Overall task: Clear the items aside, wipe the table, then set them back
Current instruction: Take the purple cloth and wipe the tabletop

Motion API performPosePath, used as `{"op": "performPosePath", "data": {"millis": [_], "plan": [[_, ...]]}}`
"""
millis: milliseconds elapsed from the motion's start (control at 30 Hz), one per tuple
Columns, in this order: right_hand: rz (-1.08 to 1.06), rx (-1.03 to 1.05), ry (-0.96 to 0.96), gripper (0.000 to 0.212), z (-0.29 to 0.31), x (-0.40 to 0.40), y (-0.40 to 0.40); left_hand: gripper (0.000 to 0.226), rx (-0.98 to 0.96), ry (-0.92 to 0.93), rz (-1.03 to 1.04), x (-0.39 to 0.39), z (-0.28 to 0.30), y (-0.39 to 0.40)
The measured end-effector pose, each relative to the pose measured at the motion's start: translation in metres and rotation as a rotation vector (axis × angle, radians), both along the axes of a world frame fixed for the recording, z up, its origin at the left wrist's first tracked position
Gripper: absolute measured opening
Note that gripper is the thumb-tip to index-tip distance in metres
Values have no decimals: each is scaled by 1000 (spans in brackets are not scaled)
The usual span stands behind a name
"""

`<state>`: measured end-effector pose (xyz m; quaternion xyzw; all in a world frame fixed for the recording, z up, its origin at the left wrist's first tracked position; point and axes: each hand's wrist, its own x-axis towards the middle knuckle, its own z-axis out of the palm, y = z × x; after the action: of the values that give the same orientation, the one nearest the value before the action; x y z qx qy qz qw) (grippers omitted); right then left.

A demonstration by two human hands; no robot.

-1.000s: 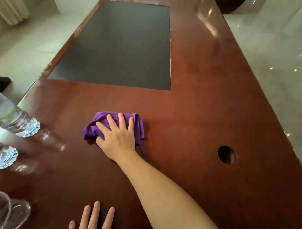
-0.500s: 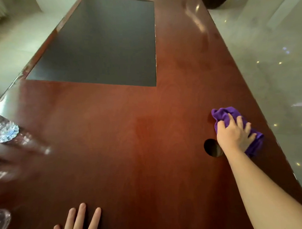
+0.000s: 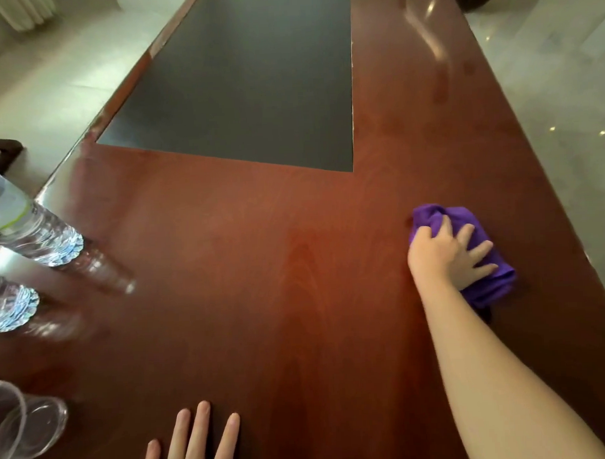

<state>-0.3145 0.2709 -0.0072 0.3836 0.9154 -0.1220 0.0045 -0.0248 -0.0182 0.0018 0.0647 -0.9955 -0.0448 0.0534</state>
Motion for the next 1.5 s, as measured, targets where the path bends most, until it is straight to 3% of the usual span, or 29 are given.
{"op": "performPosePath", "data": {"millis": [300,500,967,1167,1500], "plan": [[693,-56,150,56,-4,29,-221,51,-9,79,-16,-1,-28,-8],[923,-16,146,52,-9,52,-220,65,2,94,-50,8,-39,-11],[964,-6,91,50,6,149,-136,81,186,-44,-34,8,-19,-5],[861,2,33,52,11,225,-80,92,184,-52,-8,10,-15,-4],[873,-6,-20,57,23,334,-40,90,166,-181,-55,20,-9,-11]]}}
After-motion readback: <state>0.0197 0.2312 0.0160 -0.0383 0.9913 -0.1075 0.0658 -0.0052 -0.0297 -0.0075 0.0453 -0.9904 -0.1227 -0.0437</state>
